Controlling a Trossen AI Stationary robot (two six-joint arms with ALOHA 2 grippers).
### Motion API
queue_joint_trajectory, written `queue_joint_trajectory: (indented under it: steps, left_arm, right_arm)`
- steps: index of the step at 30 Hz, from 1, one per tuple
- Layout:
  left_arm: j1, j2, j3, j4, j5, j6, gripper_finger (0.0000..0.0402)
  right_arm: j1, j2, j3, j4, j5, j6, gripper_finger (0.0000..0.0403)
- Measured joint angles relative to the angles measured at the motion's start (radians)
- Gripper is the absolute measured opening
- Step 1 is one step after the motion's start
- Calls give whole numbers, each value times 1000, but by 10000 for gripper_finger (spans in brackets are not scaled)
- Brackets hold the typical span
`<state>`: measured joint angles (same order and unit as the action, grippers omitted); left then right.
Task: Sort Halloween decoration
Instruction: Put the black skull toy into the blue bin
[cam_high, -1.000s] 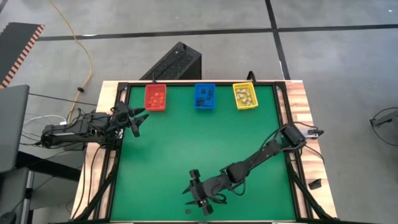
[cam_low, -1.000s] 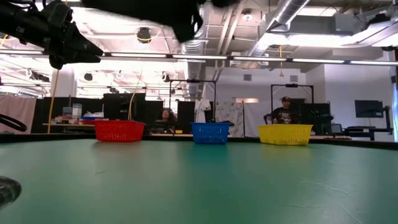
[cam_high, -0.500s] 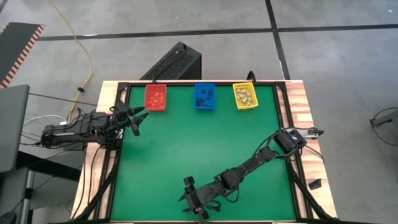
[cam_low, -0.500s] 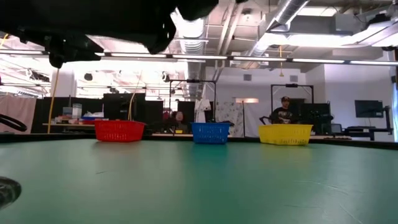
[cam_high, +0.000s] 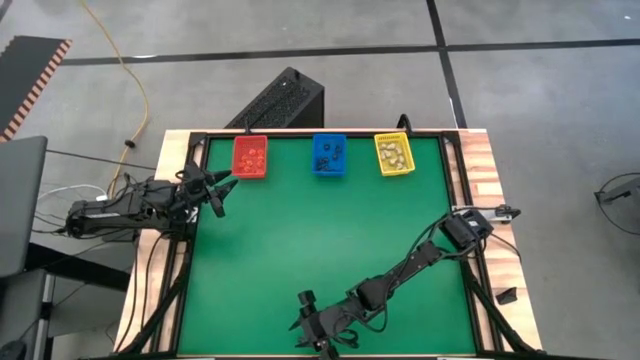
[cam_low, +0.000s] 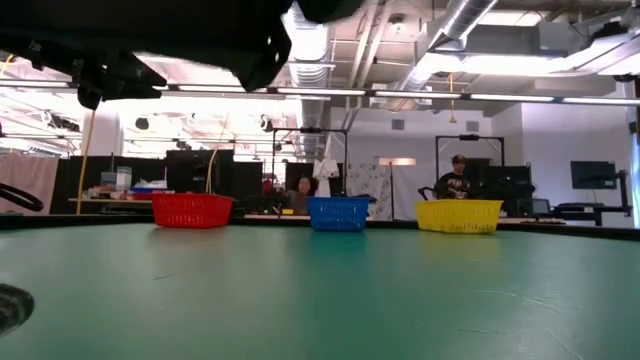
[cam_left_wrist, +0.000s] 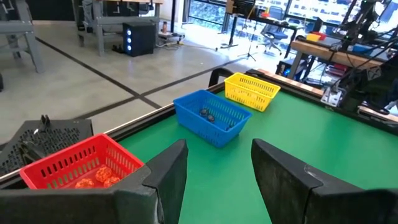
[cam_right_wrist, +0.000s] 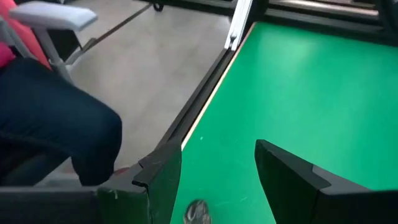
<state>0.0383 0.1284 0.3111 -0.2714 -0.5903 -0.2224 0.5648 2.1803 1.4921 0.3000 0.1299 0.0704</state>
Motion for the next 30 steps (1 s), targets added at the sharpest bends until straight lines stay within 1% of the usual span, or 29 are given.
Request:
queue_joint_trajectory:
  steps: [16, 19, 24, 30]
  left_arm:
    - [0, 0, 0, 0, 0, -10, 169]
    - [0, 0, 0, 0, -1, -10, 169]
    - [0, 0, 0, 0, -1, -10, 169]
    - [0, 0, 0, 0, -1, -10, 169]
  right_arm:
    - [27, 1, -1, -2, 12, -1, 237]
    - [31, 1, -1, 1, 31, -15, 245]
    - [23, 1, -1, -3, 31, -11, 264]
    - [25, 1, -1, -2, 29, 8, 266]
